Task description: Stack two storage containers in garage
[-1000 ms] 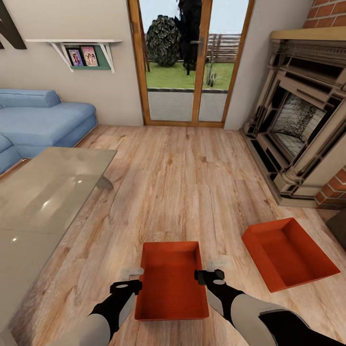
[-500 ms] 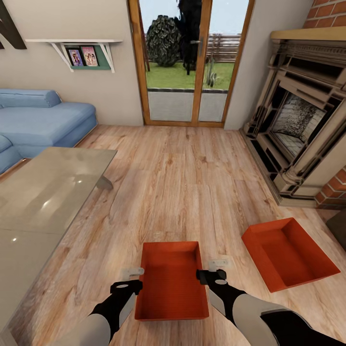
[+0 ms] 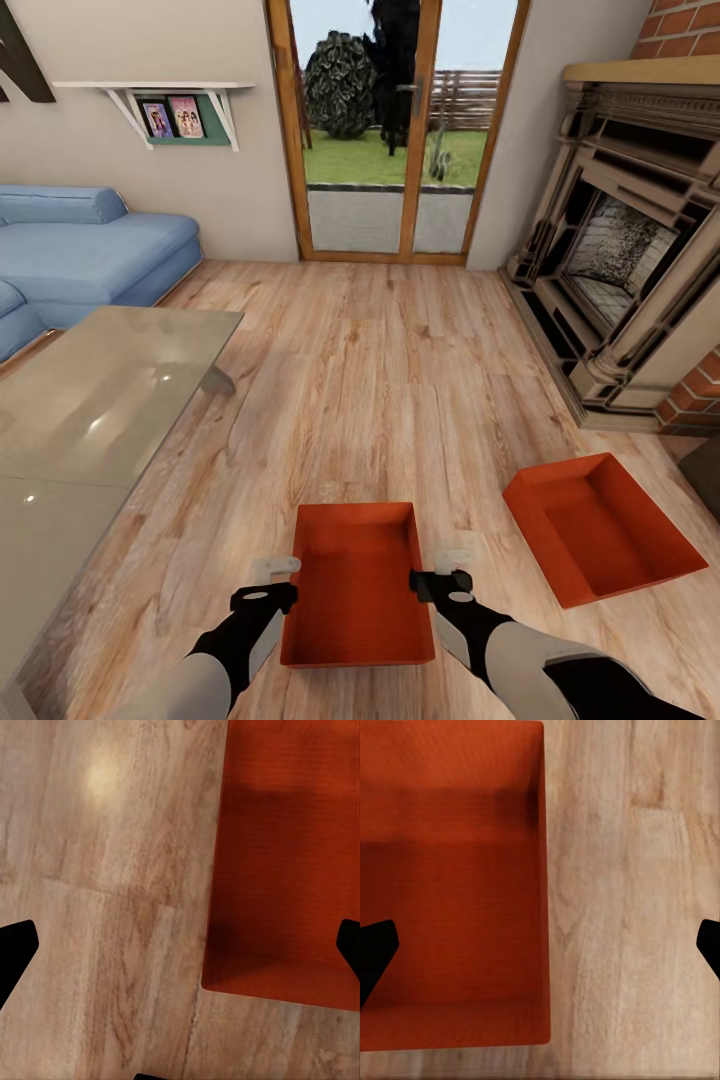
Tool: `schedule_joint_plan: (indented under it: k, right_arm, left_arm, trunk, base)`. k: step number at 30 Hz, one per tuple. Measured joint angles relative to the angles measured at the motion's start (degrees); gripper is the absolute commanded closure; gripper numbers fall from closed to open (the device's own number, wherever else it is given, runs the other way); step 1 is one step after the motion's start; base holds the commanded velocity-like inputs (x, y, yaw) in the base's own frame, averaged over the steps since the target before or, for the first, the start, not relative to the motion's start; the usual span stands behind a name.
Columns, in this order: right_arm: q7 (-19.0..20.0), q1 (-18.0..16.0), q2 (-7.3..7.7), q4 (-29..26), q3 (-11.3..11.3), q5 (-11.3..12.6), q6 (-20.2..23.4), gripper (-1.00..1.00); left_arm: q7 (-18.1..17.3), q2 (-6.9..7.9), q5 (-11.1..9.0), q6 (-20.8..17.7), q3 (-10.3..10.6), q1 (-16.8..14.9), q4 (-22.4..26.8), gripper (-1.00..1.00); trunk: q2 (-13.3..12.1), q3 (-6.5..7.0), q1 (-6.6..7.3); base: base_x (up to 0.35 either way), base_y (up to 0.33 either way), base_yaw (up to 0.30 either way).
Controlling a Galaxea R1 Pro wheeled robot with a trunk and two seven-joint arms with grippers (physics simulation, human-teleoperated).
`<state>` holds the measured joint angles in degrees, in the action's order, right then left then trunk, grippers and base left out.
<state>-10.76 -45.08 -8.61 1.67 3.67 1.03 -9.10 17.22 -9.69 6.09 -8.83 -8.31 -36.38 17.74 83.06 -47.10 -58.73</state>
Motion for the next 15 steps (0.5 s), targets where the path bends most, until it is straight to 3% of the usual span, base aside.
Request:
schedule_joint_plan:
  k: [15]
  right_arm:
    - [-0.3,0.3,-0.11,-0.6,0.2,-0.7,0.3,-1.0]
  left_arm:
    - [0.1,0.02,-0.1,0.0,0.0,0.0,0.0,-1.0]
  trunk:
    - [0.0,0.0,0.0]
  base:
    - [0.0,0.0,0.0]
